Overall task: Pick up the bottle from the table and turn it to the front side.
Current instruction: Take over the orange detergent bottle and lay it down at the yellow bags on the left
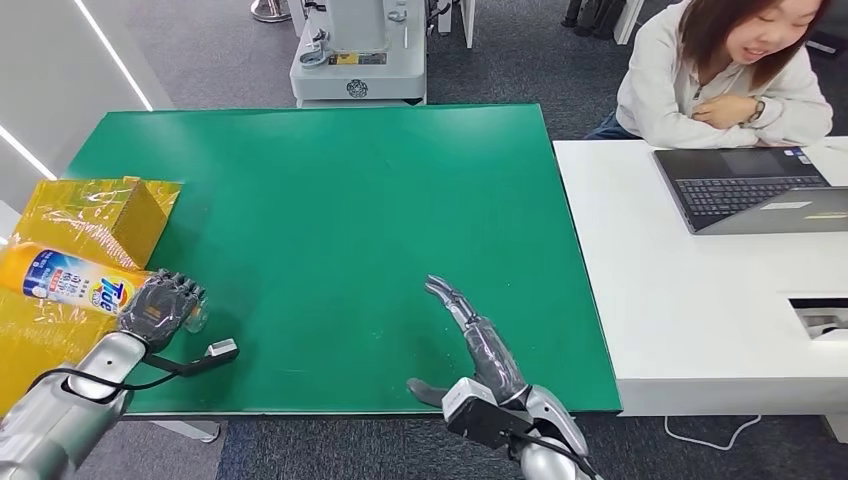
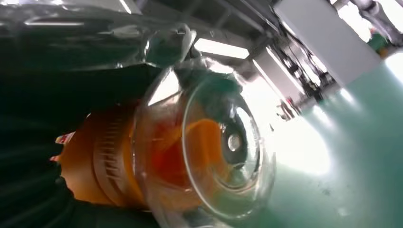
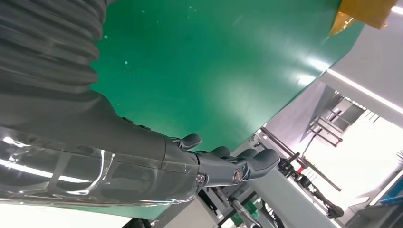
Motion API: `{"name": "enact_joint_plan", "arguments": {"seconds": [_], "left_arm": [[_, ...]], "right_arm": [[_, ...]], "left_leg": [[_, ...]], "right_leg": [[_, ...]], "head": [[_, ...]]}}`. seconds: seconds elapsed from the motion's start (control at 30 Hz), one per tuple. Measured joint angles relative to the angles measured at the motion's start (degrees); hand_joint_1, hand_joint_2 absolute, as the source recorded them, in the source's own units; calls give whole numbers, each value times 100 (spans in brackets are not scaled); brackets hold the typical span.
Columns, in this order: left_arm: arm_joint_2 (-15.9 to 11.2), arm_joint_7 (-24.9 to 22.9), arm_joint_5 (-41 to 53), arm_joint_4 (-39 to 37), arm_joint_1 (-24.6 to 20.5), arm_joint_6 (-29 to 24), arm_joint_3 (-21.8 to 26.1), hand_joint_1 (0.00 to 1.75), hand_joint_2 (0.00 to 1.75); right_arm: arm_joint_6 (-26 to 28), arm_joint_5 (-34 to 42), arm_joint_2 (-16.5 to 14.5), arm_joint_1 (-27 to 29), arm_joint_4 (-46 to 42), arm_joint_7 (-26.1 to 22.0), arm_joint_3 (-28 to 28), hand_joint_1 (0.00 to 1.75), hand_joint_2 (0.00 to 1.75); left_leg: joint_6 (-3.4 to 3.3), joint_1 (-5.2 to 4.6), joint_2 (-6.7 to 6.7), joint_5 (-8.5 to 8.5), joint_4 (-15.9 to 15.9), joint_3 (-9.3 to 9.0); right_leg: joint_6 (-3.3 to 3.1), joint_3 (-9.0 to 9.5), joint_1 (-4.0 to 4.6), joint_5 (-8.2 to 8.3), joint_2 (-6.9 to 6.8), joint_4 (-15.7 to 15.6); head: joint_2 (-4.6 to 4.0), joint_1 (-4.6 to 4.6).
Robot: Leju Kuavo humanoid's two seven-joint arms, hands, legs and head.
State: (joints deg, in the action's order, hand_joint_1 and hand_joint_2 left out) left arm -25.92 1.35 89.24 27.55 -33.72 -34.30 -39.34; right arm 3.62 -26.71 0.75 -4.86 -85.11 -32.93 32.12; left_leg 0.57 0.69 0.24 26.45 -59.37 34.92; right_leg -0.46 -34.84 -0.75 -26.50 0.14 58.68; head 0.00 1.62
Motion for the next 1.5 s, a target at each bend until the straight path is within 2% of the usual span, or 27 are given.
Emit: {"name": "enact_joint_plan", "arguments": {"seconds": [0.1, 0.23, 0.37, 0.6, 0.83, 1.17, 1.3, 1.4, 1.5], "left_arm": [[108, 240, -148, -287, -203, 382, 47, 175, 175], [223, 460, -451, -510, -290, 443, 261, 175, 175], [311, 547, -598, -626, -310, 476, 464, 0, 175], [559, 696, -1012, -728, -456, 915, 869, 0, 175], [710, 974, -1456, -752, -466, 874, 1251, 0, 175], [1063, 1339, -2020, -771, -315, 671, 1834, 0, 175], [1315, 1851, -2661, -768, -155, 210, 2251, 0, 175], [1635, 2621, -3339, -619, 25, -341, 2701, 0, 175], [2015, 3354, -3602, -128, 278, -551, 3227, 0, 175]], "right_arm": [[-40, -43, 8, 0, 0, 0, -18, 0, 175], [-104, -46, 11, -4, 3, -1, -32, 0, 175], [-105, -45, 13, -8, 8, 0, -34, 0, 175], [-102, 45, 42, -86, 131, -16, -32, 0, 175], [-89, 169, 48, -158, 242, 19, -32, 0, 175], [-73, 304, 63, -217, 351, 133, -30, 0, 175], [-16, 395, 93, -180, 373, 171, -28, 0, 175], [26, 452, 102, -137, 398, 172, -28, 0, 175], [69, 519, 102, -104, 427, 168, -27, 0, 175]], "left_leg": [[0, 0, -1, 0, 0, -2], [0, 0, 0, -1, 0, -4], [0, 0, -5, -1, 0, -3], [0, 0, -17, -2, 1, -9], [0, -1, -18, -2, 1, -13], [0, -1, -21, -2, 0, -13], [0, -2, -20, -2, -1, -13], [-2, -3, -19, 0, -2, -12], [-5, -5, -18, 3, -3, -9]], "right_leg": [[-1, 4, 0, 1, -2, 1], [-2, 4, 0, 2, -1, 1], [-1, 4, 0, 1, -4, 1], [-1, 18, 0, 0, -20, 1], [0, 24, 0, 0, -21, 2], [0, 24, -1, 0, -25, 1], [0, 21, -1, 0, -23, -1], [0, 20, -2, 0, -21, -3], [1, 20, -4, -1, -19, -6]], "head": [[1, 1], [0, 1], [0, 0], [0, 1], [0, 0], [0, 0], [0, 0], [0, 1], [0, -1]]}}
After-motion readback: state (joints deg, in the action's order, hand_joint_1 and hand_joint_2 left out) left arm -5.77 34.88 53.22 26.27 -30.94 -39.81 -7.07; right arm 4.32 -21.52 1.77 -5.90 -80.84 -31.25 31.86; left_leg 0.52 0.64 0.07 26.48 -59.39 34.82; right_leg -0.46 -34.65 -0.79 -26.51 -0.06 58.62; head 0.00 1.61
